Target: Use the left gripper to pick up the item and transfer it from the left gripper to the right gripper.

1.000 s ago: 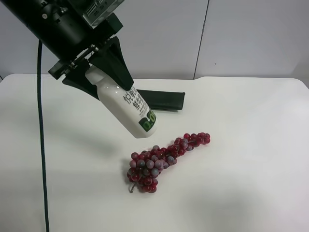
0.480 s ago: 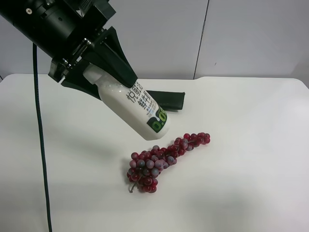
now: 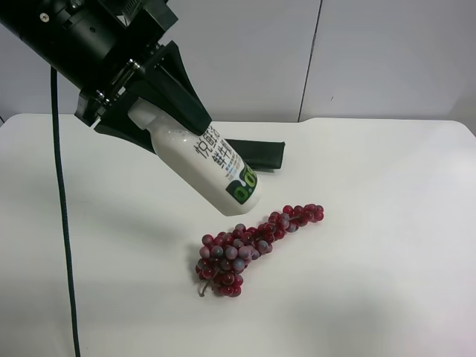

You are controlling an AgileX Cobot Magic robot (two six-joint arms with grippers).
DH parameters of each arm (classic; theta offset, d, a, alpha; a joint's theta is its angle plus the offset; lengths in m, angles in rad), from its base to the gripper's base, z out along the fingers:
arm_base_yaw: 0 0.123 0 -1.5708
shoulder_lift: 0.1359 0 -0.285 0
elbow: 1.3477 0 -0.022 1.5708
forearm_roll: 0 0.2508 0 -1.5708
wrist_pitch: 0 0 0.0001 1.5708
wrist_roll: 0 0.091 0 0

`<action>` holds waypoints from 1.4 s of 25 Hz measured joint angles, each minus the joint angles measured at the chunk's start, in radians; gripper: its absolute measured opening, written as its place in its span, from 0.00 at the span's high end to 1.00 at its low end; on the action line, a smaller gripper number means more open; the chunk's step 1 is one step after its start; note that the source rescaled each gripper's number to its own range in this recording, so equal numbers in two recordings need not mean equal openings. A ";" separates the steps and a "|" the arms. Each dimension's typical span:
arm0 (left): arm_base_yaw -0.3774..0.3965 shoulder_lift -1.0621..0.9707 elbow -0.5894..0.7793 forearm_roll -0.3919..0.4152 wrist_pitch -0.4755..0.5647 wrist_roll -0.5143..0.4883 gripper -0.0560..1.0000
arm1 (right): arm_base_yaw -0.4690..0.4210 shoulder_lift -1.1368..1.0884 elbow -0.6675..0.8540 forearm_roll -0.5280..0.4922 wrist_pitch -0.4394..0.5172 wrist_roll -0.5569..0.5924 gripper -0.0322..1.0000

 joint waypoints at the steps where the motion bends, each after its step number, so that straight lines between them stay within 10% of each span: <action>1: 0.000 0.000 0.000 -0.004 0.000 0.005 0.92 | 0.000 0.000 0.000 0.000 0.000 0.000 0.02; 18: 0.000 0.000 0.000 -0.013 0.006 0.022 0.92 | 0.000 0.006 0.000 0.068 -0.005 0.000 0.02; 26: 0.000 0.000 0.000 -0.027 0.006 0.022 0.92 | 0.001 0.345 -0.141 0.202 -0.029 -0.124 0.02; 35: 0.000 0.000 0.000 -0.065 0.006 0.027 0.92 | 0.242 0.727 -0.306 0.280 -0.194 -0.382 0.02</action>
